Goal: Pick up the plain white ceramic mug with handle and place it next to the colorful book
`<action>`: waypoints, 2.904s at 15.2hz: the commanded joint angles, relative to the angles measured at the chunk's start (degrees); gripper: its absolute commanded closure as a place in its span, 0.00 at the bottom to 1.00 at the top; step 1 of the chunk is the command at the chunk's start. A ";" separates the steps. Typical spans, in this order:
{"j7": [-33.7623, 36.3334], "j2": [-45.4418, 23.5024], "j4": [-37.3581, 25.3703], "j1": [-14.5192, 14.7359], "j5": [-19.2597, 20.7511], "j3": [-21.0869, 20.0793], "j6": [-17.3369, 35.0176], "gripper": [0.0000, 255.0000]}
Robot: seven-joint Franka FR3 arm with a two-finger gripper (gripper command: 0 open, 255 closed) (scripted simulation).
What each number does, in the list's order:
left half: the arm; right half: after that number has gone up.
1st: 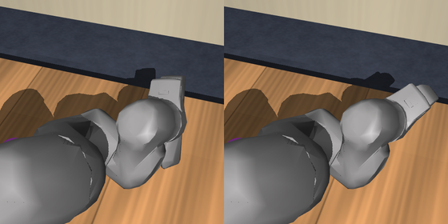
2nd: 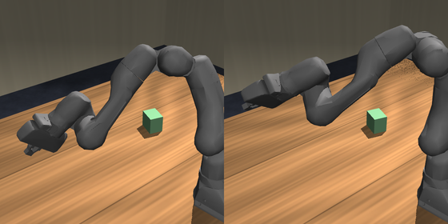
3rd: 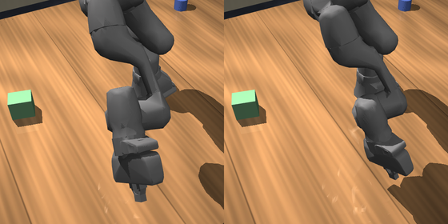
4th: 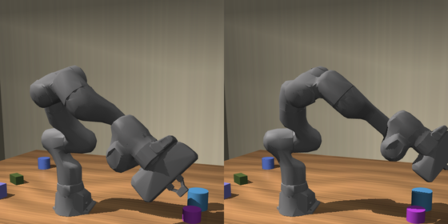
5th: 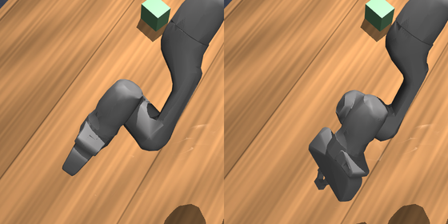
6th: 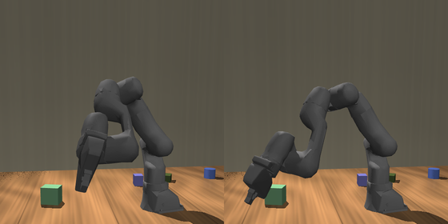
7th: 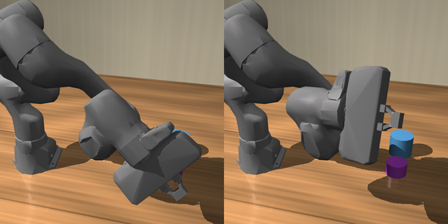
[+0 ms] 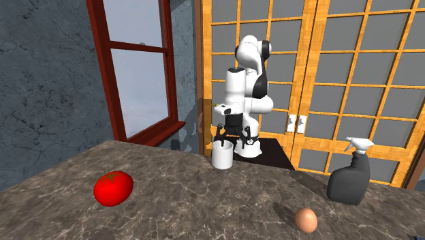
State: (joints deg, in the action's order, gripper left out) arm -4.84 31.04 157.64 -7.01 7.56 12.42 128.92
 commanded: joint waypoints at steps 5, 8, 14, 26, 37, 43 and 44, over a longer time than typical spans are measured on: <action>-0.23 -3.42 2.18 0.01 0.26 0.69 5.65 0.00; -0.23 -3.42 2.18 0.01 0.26 0.69 5.65 0.00; -0.23 -3.42 2.17 0.01 0.26 0.69 5.63 1.00; -0.13 -0.98 0.54 -0.05 0.15 0.25 1.57 1.00; -0.02 3.86 -5.05 0.01 -0.41 -0.86 -8.83 1.00; -0.02 5.45 -8.69 0.12 -0.77 -1.40 -14.06 1.00; -0.02 5.66 -9.33 0.14 -0.84 -1.49 -14.91 1.00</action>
State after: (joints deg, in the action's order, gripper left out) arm -4.76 36.52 149.00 -6.84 6.74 10.93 114.87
